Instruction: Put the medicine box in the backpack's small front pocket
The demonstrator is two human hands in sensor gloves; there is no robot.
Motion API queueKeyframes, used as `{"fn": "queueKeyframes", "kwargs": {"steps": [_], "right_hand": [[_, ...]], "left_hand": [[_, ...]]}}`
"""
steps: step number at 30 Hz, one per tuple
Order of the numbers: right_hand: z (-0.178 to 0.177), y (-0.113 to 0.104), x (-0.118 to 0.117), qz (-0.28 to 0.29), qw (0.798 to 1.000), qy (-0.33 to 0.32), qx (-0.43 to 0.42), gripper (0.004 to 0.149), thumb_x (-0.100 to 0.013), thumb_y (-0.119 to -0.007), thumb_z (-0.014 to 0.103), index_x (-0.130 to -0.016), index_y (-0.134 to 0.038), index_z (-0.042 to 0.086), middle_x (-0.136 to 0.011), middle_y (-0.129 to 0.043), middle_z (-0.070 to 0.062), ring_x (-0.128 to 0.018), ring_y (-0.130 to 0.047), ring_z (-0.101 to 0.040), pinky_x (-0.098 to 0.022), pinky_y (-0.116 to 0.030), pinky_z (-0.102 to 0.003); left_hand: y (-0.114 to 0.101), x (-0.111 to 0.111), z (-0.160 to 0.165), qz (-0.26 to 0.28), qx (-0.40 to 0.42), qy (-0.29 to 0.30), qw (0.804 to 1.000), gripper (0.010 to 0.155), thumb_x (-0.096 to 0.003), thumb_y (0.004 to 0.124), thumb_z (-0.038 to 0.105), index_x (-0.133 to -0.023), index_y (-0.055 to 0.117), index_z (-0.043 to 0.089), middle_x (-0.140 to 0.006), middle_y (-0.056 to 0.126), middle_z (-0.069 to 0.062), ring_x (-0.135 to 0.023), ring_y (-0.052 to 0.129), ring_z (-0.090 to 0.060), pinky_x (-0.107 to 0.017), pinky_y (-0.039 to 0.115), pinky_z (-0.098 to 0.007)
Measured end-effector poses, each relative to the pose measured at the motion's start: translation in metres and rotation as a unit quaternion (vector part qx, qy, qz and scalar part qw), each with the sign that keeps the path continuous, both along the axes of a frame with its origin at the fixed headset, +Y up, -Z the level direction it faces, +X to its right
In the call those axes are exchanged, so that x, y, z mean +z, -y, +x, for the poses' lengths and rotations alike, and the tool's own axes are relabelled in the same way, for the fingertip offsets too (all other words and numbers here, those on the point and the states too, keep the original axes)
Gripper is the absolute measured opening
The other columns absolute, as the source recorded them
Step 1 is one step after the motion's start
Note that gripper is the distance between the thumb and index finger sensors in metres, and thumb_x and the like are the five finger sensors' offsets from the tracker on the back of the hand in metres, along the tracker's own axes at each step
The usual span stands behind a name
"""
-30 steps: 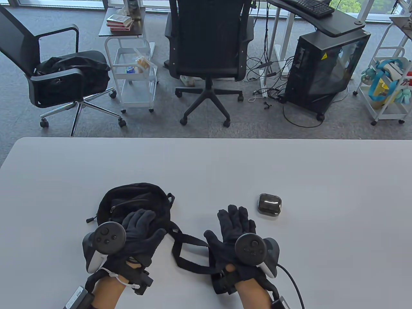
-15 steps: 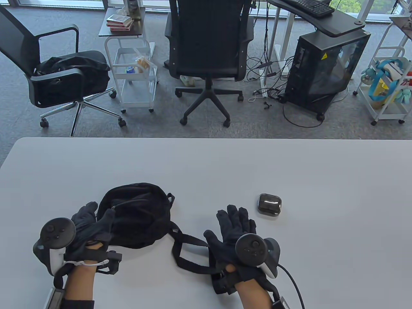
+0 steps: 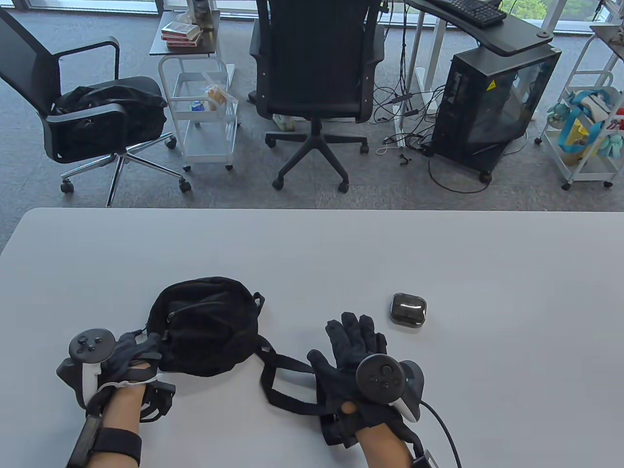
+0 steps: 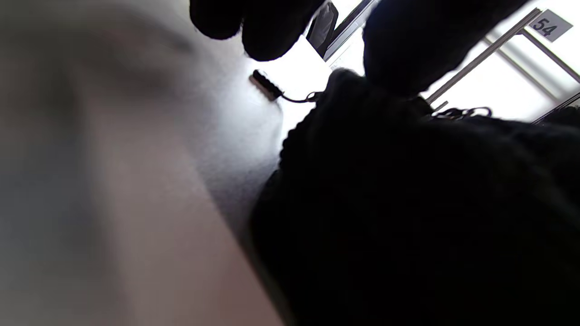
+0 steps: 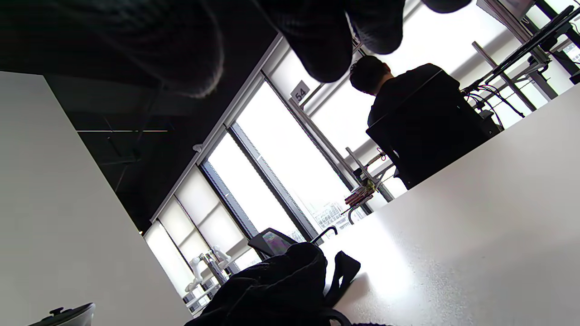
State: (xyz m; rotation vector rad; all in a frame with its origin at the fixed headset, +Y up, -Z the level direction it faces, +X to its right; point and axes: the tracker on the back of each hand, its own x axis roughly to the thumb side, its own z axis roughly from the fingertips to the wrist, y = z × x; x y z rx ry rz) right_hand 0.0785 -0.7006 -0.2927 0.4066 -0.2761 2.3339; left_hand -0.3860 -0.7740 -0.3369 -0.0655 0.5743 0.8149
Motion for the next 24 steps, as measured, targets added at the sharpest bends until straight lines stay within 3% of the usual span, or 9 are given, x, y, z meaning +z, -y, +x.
{"fn": "queueKeyframes", "kwargs": {"steps": [2,4,6,9,13,17,20,22,24], "right_hand": [[-0.001,0.0,0.0,-0.003,1.0,-0.002,0.002,0.078,-0.056,-0.071,0.055,-0.104,-0.062,-0.007,-0.107,-0.047,-0.035,-0.094,-0.034,-0.065,-0.056,-0.029,-0.077],[-0.001,0.0,0.0,-0.006,1.0,-0.004,0.0,0.078,-0.056,-0.071,0.054,-0.104,-0.062,-0.007,-0.107,-0.047,-0.035,-0.094,-0.034,-0.066,-0.056,-0.029,-0.077],[-0.001,0.0,0.0,-0.008,1.0,-0.004,0.0,0.078,-0.056,-0.071,0.055,-0.104,-0.062,-0.007,-0.107,-0.047,-0.035,-0.094,-0.034,-0.066,-0.056,-0.029,-0.077],[-0.001,0.0,0.0,-0.01,1.0,-0.005,0.0,0.078,-0.056,-0.071,0.055,-0.103,-0.062,-0.007,-0.107,-0.047,-0.035,-0.094,-0.035,-0.066,-0.056,-0.029,-0.077],[-0.002,0.0,0.001,-0.011,1.0,-0.007,-0.005,0.078,-0.056,-0.071,0.054,-0.103,-0.062,-0.007,-0.107,-0.048,-0.035,-0.093,-0.035,-0.066,-0.056,-0.029,-0.077],[-0.003,0.001,0.001,-0.018,1.0,-0.013,-0.009,0.078,-0.056,-0.071,0.055,-0.103,-0.063,-0.007,-0.107,-0.048,-0.035,-0.093,-0.036,-0.067,-0.056,-0.029,-0.077],[-0.004,0.0,0.002,-0.015,1.0,-0.023,-0.015,0.077,-0.056,-0.071,0.055,-0.103,-0.063,-0.006,-0.108,-0.049,-0.034,-0.094,-0.037,-0.067,-0.056,-0.028,-0.077],[-0.005,-0.001,0.003,-0.01,0.999,-0.027,-0.016,0.077,-0.056,-0.07,0.055,-0.103,-0.063,-0.006,-0.108,-0.05,-0.034,-0.094,-0.038,-0.067,-0.056,-0.029,-0.078],[-0.006,-0.002,0.003,-0.007,0.999,-0.03,-0.018,0.077,-0.056,-0.07,0.055,-0.103,-0.064,-0.005,-0.108,-0.051,-0.034,-0.094,-0.04,-0.066,-0.056,-0.029,-0.078]], "left_hand": [[0.005,-0.004,0.002,0.005,0.012,0.004,1.0,0.076,-0.0521,0.084,0.052,-0.1,0.073,-0.006,-0.114,0.039,-0.036,-0.099,0.013,-0.062,-0.058,0.014,-0.075],[0.001,-0.007,0.005,0.018,0.024,0.003,1.0,0.048,-0.0508,0.089,0.038,-0.083,0.09,0.002,-0.112,0.048,-0.034,-0.099,0.02,-0.061,-0.059,0.015,-0.074],[-0.005,-0.007,0.006,0.035,0.033,0.0,0.999,0.046,-0.049,0.091,0.038,-0.077,0.091,0.002,-0.108,0.06,-0.033,-0.097,0.037,-0.062,-0.058,0.024,-0.076],[-0.006,-0.003,0.004,0.093,0.183,-0.039,0.978,0.045,-0.049,0.089,0.039,-0.076,0.086,0.004,-0.103,0.074,-0.034,-0.095,0.057,-0.064,-0.059,0.035,-0.078],[0.008,0.0,0.01,0.079,0.386,-0.035,0.919,0.047,-0.0488,0.088,0.037,-0.081,0.078,0.005,-0.084,0.096,-0.022,-0.081,0.087,-0.053,-0.059,0.052,-0.074],[0.01,-0.001,0.018,0.046,0.385,0.0,0.922,0.057,-0.0506,0.085,0.035,-0.092,0.061,0.005,-0.085,0.089,-0.016,-0.077,0.084,-0.05,-0.06,0.049,-0.073],[0.011,-0.002,0.027,0.038,0.433,0.021,0.9,0.086,-0.0518,0.087,0.038,-0.105,0.037,-0.007,-0.085,0.086,-0.016,-0.077,0.082,-0.05,-0.06,0.046,-0.074],[0.013,-0.002,0.034,0.02,0.453,0.048,0.89,0.089,-0.0533,0.087,0.045,-0.106,0.038,-0.008,-0.082,0.089,-0.016,-0.075,0.083,-0.05,-0.059,0.047,-0.074],[0.016,-0.004,0.04,0.002,0.461,0.079,0.884,0.08,-0.054,0.087,0.046,-0.104,0.054,-0.006,-0.076,0.094,-0.014,-0.071,0.087,-0.049,-0.059,0.05,-0.074]]}}
